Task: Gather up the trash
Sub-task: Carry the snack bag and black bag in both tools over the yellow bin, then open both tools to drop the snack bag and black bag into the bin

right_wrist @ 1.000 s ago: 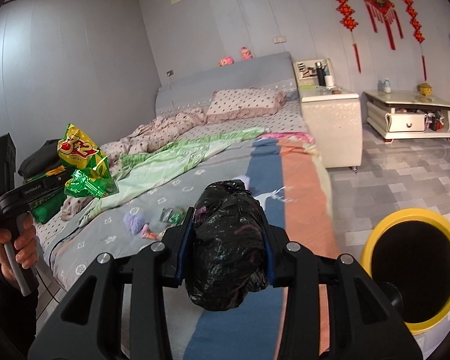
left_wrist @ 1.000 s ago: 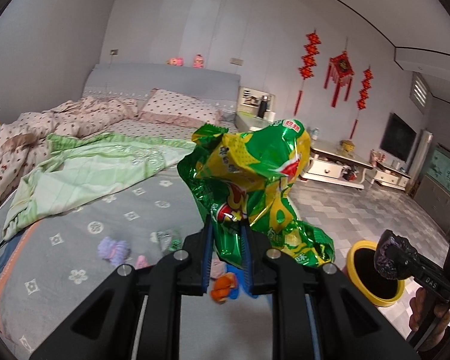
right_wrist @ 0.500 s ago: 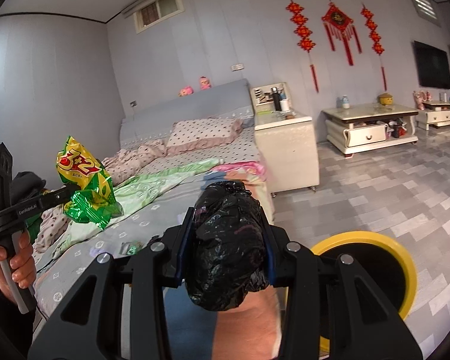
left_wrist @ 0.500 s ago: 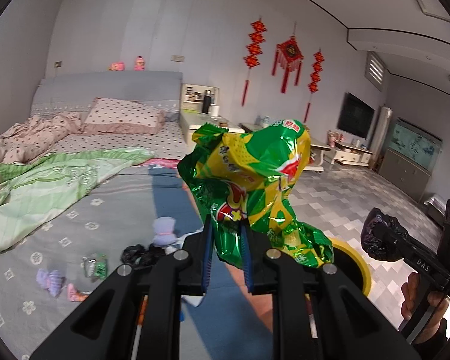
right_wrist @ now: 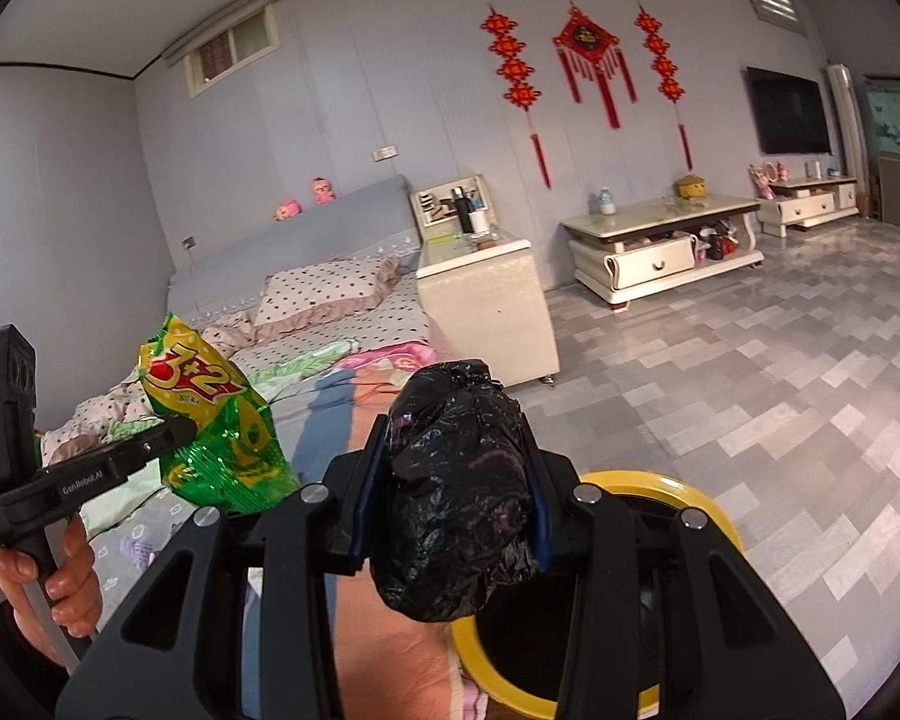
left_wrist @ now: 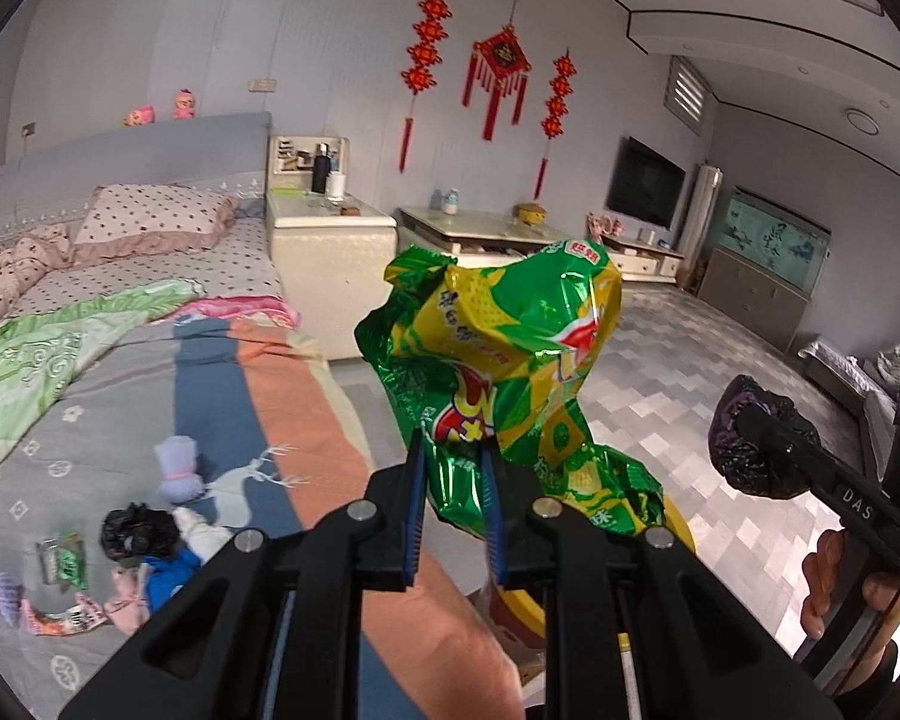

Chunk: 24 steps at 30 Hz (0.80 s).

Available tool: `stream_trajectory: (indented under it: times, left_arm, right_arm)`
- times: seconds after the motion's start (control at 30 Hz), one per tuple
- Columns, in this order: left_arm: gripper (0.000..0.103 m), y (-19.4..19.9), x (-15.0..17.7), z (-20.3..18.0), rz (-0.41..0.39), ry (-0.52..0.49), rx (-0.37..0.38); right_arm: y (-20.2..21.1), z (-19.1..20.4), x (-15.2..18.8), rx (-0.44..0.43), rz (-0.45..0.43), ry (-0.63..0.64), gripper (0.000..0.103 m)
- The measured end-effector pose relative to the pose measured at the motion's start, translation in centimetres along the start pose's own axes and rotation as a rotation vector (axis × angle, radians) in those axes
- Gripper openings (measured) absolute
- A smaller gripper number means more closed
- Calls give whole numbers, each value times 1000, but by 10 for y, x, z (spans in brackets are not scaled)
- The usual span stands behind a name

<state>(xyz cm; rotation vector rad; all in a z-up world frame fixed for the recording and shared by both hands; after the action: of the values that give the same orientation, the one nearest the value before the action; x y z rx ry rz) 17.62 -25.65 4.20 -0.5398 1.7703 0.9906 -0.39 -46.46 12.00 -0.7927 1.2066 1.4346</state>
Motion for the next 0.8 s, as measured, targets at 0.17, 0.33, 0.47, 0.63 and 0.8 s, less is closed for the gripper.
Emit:
stream_trajectory:
  times: [0.17, 0.33, 0.47, 0.63, 0.8]
  left_arm:
    - [15, -45, 13, -26, 62, -13, 40]
    - [16, -84, 33, -42, 123, -17, 65]
    - [16, -112, 48, -52, 173, -14, 77]
    - [16, -137, 67, -60, 228, -12, 93]
    - [16, -149, 80, -66, 255, -9, 114]
  right_arm:
    - [-7, -34, 5, 44, 19, -35, 37]
    - [-20, -62, 14, 86, 43, -64, 37]
    - [-40, -73, 23, 112, 70, -91, 37]
    - [-54, -93, 38, 137, 103, -118, 37]
    - [-64, -102, 49, 150, 115, -136, 38]
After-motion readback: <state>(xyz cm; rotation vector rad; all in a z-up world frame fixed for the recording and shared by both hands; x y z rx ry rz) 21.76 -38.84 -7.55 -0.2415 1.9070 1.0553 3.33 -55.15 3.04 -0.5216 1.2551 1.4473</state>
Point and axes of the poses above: each gripper's, at about its wrist camera, not at the fingertips, and y roughly against the way its jaws point, z to its left, x to its underside, the point moved 1 cm from there along -y, roughly the way its jaws point, and after that the axes turned 8 degrees about -z, right-handed, at the moved point
